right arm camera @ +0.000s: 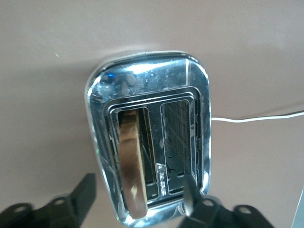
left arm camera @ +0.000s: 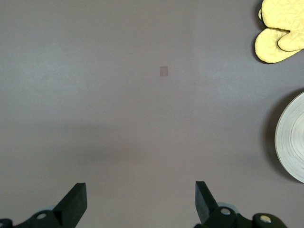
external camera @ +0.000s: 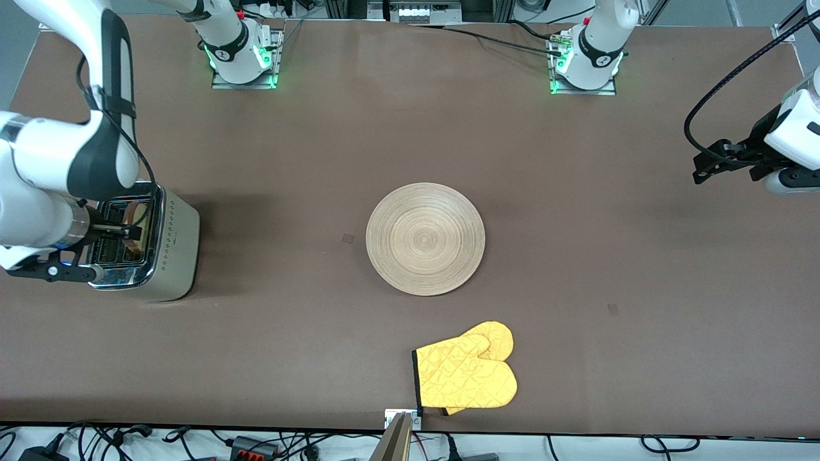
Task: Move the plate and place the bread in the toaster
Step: 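Lower the bread upright into a toaster slot with the right gripper, then open the right gripper and raise it off the bread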
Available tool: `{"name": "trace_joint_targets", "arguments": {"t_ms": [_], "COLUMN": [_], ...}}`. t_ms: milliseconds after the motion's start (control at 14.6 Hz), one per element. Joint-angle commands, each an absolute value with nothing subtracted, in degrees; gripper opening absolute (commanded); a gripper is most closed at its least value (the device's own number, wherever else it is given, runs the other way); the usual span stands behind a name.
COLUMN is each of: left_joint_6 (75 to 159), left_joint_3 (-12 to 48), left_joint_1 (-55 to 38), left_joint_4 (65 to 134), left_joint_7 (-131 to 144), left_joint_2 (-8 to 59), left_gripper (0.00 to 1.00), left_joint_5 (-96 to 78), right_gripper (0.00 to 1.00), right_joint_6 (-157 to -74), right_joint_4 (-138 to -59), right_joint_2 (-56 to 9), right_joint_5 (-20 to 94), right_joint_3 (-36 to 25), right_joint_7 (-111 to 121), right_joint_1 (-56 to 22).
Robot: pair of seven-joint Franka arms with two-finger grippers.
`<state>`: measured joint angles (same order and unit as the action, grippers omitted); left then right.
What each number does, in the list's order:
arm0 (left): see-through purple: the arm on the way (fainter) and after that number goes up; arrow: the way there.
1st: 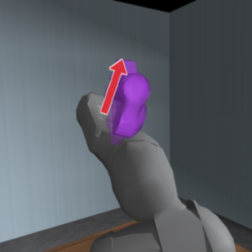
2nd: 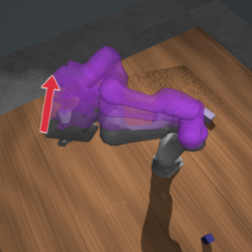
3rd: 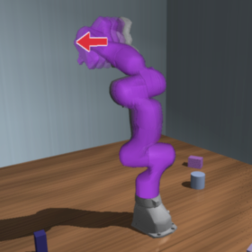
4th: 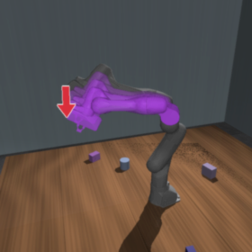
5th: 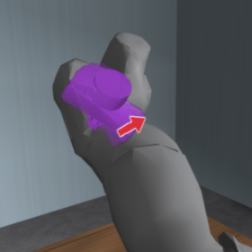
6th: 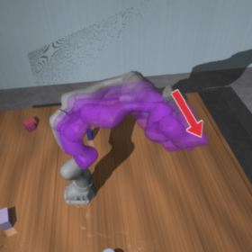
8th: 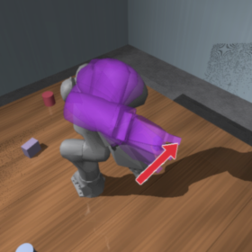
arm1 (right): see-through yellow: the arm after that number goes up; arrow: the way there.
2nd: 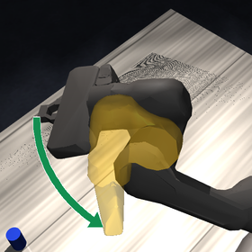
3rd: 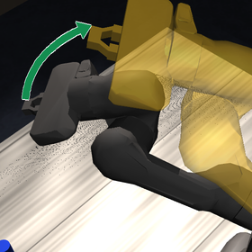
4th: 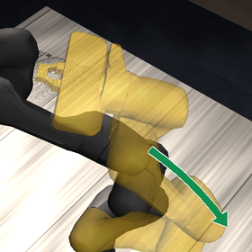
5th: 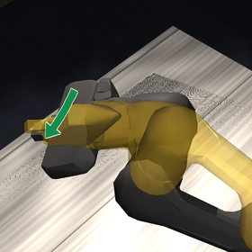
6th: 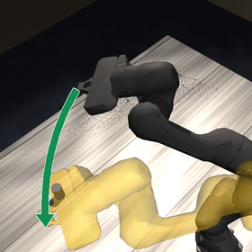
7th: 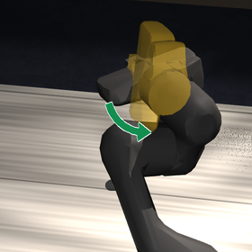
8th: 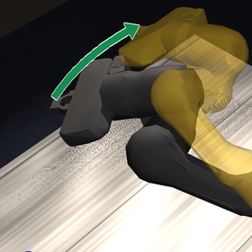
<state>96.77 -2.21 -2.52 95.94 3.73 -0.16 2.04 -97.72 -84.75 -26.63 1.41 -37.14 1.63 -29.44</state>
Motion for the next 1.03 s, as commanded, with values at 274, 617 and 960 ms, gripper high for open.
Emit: {"name": "trace_joint_targets", "arguments": {"t_ms": [274, 617, 960], "left_joint_6": [96.5, 96.5, 96.5], "left_joint_3": [-2.1, -2.2, -2.2], "left_joint_1": [-2.3, -2.2, -2.2], "left_joint_4": [94.3, 94.3, 94.3], "left_joint_7": [3.3, 3.3, 3.3], "left_joint_2": [0.9, 0.9, 0.9], "left_gripper": [1.00, 1.00, 1.00], "left_joint_5": [1.6, 1.6, 1.7], "right_gripper": [1.00, 1.00, 1.00], "right_joint_6": [-92.7, -90.6, -90.0], "right_joint_4": [-82.4, -82.1, -82.6], "right_joint_2": [-18.8, -16.6, -16.7], "right_joint_5": [3.2, 7.9, 8.5], "right_joint_3": [-37.1, -37.2, -37.0], "right_joint_7": [2.0, 2.7, 2.3], "right_joint_1": [-32.5, -33.0, -33.7]}}
